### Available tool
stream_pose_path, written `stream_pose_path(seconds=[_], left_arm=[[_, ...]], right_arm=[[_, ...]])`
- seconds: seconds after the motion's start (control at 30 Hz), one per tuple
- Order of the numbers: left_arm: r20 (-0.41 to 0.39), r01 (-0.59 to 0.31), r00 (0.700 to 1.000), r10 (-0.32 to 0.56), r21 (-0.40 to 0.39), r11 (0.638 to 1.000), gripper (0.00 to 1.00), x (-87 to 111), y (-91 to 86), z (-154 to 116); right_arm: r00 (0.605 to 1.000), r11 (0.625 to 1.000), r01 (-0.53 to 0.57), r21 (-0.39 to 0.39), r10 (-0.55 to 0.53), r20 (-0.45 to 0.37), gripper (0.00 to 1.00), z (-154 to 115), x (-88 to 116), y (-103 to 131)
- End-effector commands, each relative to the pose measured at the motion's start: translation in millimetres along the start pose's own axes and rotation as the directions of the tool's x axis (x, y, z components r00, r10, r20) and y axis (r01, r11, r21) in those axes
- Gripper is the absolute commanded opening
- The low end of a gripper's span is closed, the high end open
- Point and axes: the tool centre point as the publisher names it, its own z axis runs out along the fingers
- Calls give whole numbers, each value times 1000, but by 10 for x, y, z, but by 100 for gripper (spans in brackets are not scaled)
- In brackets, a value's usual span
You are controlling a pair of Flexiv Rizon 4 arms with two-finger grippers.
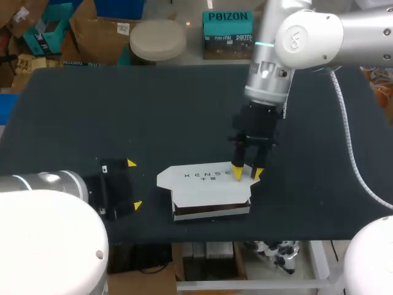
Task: Assemble the packaging by folding the flat box into shape, placing the metal phone stand inside, and closing the box properly
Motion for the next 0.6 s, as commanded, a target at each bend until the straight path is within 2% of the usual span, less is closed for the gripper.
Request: stream_pose_path(seconds=[0.03, 0.1, 0.13, 0.17, 0.57, 0.6], left_arm=[[-142, 145, 974, -177, -214, 966, 100, -167, -117, 69], [-200, 210, 942, -270, -276, 938, 100, -251, -172, 104], [-244, 250, 911, -332, -310, 917, 100, -298, -191, 108], [-266, 319, 865, -425, -363, 876, 100, -357, -202, 110], [-266, 319, 865, -425, -363, 876, 100, -357, -202, 110], [-268, 361, 837, -477, -386, 849, 100, -400, -204, 146]], right_arm=[[1000, 1000, -2, 1, 2, 4, 49, 14, 13, 13], [1000, 1000, -4, 1, 4, 4, 49, 19, 12, 14], [1000, 1000, -4, 1, 4, 4, 49, 22, 11, 14], [1000, 1000, -5, 1, 5, 3, 49, 26, 9, 13], [1000, 1000, -9, -4, 9, 4, 49, 39, -1, 11], [1000, 1000, -9, -5, 9, 3, 49, 40, -1, 11]])
